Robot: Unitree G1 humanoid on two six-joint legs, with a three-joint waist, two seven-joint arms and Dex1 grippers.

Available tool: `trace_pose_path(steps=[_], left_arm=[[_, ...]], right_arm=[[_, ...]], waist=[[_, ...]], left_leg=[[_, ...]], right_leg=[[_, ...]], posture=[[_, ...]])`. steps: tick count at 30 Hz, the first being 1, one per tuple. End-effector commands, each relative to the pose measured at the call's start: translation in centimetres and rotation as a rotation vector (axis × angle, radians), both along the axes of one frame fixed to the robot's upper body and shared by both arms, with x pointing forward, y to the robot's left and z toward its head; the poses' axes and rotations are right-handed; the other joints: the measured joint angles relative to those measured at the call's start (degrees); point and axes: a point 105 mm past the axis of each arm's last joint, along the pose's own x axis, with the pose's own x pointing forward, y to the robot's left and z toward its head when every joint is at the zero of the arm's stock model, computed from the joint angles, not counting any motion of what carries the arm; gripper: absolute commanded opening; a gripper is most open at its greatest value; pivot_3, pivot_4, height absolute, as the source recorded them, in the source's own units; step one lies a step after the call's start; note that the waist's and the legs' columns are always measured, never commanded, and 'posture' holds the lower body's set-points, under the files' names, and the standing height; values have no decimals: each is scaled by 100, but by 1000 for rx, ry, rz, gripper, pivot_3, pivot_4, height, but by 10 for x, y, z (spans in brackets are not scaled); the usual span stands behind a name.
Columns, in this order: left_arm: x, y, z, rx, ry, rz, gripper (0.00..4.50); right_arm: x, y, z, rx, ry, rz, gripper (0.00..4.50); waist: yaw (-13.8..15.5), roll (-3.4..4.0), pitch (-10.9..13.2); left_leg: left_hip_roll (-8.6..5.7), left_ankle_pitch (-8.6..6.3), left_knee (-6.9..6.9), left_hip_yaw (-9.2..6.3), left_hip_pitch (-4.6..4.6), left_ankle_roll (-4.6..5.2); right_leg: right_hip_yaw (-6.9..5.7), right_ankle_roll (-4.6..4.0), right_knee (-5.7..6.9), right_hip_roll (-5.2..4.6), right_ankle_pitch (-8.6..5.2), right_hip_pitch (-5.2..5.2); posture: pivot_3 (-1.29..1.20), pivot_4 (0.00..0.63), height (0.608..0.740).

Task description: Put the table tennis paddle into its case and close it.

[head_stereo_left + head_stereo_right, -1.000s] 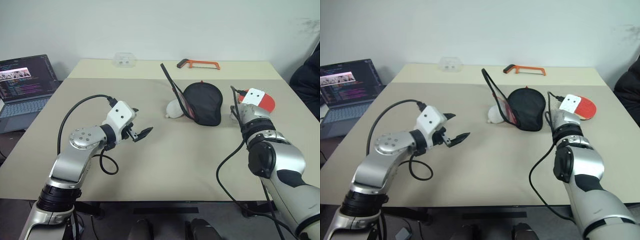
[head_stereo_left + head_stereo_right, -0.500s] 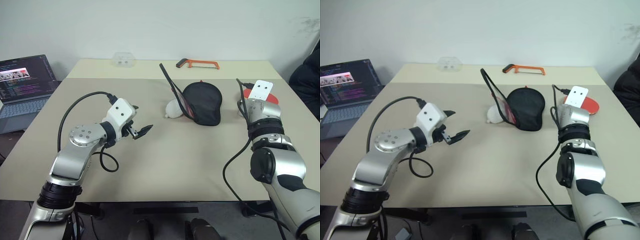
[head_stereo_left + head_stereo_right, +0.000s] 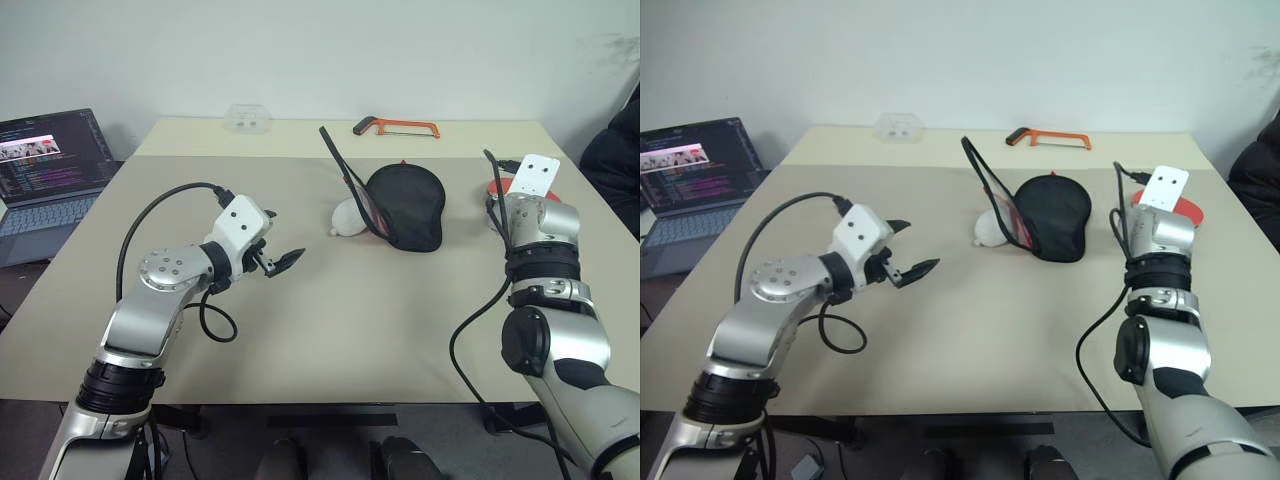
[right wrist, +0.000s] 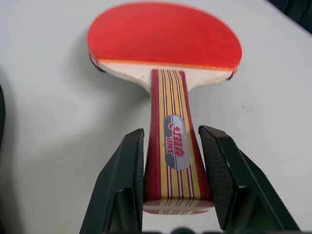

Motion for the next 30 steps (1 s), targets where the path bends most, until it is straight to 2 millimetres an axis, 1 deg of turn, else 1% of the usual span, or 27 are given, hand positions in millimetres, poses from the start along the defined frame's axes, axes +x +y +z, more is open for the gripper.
trace_pose_path(steps=[1, 4, 6, 8, 10, 12, 14, 17, 23, 24, 26, 27, 30], left_arm=[[0, -3, 14, 10, -55, -18, 4500], [-1, -2, 15, 11, -49, -23, 4500], [-2, -1, 13, 20, -41, -24, 4500], [-2, 0, 12, 25, -36, -24, 4500], [-3, 0, 10, 22, -29, -26, 4500], [-4, -1, 8, 28, -23, -31, 4500], [-4, -3, 8, 27, -24, -35, 4500], [-1, -3, 11, 26, -30, -34, 4500], [-1, -1, 11, 28, -30, -30, 4500], [-2, -1, 10, 27, -29, -28, 4500], [-3, 0, 9, 26, -28, -25, 4500], [-3, 0, 9, 25, -27, -23, 4500], [-5, 1, 8, 26, -24, -18, 4500]], right_arm=[[-5, -11, 24, -31, -67, -21, 1408], [-13, -10, 15, -32, -20, 8, 1407], [-23, -5, -5, -16, 56, 39, 1406], [-32, -1, -19, -7, 105, 56, 1397], [-42, 4, -40, 10, 162, 66, 1372], [-47, 8, -51, 24, 188, 68, 1352], [-48, 12, -54, 36, 189, 70, 1324], [-45, 15, -51, 40, 178, 76, 1320], [-45, 15, -52, 62, 207, 109, 1320], [-45, 14, -50, 65, 201, 107, 1320], [-44, 13, -44, 66, 187, 110, 2039], [-43, 13, -40, 63, 181, 113, 2253], [-42, 16, -31, 55, 163, 125, 3212]], waist=[[0, 0, 0], [2, 0, 0], [6, 0, 0], [11, 0, 0], [10, 0, 0], [3, 0, 0], [-10, 0, 0], [-8, 0, 0], [-14, 0, 0], [-14, 0, 0], [-14, 0, 0], [-14, 0, 0], [-14, 0, 0]], left_leg=[[0, 0, 0, 1, 0, 0], [0, 0, -3, 0, 0, 0], [1, 0, -8, 1, 0, 0], [2, 1, -16, -2, 1, -1], [2, 1, -19, -1, 1, -1], [4, 1, -22, 0, 2, -1], [4, 1, -23, 4, 3, -1], [4, 3, -22, 3, 5, 0], [4, 3, -23, 6, 5, 1], [4, 3, -24, 6, 5, 1], [4, 3, -24, 5, 5, 1], [4, 3, -24, 5, 5, 1], [4, 4, -24, 6, 5, 1]], right_leg=[[1, 0, 0, 0, 0, 0], [0, 0, 0, 0, 0, 0], [1, 0, -2, 0, 0, -1], [-2, -4, -3, 0, -3, -1], [-1, -7, -2, 1, -4, -3], [-1, -8, -1, 3, -5, -5], [4, -8, 1, 4, -5, -8], [2, -8, 3, 4, -4, -7], [4, -7, 1, 4, -5, -7], [4, -7, 1, 4, -5, -8], [3, -7, 2, 4, -5, -8], [3, -7, 2, 4, -5, -8], [3, -7, 2, 4, -5, -7]], posture=[[0, 150, 740], [0, 150, 740], [0, 150, 740], [0, 150, 740], [0, 150, 740], [0, 150, 740], [0, 150, 740], [0, 150, 740], [0, 150, 740], [0, 150, 740], [0, 150, 740], [0, 150, 740], [0, 150, 740]])
